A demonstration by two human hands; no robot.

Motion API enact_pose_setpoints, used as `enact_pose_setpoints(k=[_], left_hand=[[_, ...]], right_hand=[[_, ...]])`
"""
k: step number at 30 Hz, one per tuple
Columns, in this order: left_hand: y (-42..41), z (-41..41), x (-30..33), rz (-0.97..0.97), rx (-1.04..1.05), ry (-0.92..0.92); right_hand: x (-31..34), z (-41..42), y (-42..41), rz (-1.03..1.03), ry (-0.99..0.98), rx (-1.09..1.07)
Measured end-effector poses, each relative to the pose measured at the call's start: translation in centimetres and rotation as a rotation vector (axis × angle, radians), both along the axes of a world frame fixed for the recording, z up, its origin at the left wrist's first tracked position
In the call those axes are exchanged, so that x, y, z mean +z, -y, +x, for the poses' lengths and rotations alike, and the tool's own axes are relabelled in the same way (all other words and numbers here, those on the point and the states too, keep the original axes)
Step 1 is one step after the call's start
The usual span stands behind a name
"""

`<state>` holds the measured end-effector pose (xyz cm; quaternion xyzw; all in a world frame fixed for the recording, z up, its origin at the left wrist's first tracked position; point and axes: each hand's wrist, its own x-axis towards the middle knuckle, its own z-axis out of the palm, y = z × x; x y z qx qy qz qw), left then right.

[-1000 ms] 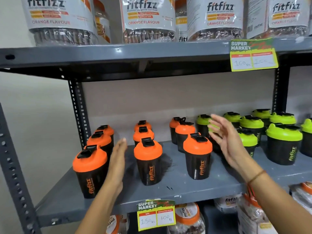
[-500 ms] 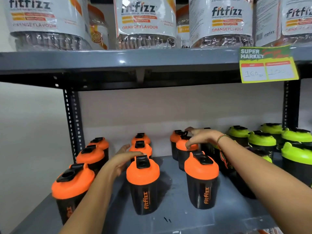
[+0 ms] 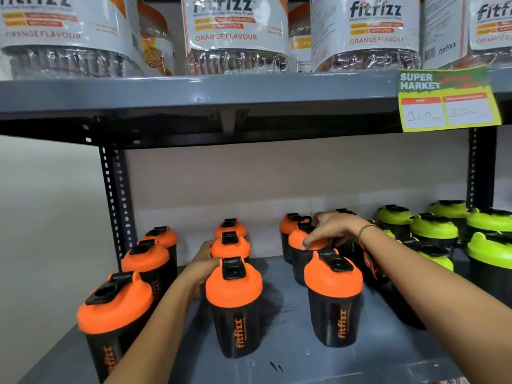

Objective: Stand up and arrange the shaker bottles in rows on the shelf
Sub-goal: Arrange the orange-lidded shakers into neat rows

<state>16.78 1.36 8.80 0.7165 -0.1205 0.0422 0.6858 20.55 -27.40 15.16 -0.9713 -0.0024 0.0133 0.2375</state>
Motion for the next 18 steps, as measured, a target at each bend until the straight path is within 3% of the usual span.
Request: enact_pose_setpoints(k=[7,13,18], left_hand=[[0.0,0.0,0.0,0.045,0.029,-0.011],[-0.9,0.3,-0.5,0.022,0.093,-0.155],[-0.8,-1.2,-0.4,-0.082,0.244,-0.110]], right_hand=[[-0.7,-0.5,-0.3,-0.030,0.088,-0.020],[-1.0,-1.0,-0.1,0.026,0.125,-0.019],[-0.4,-3.2,0.0,0.373,0.264,-0.040]])
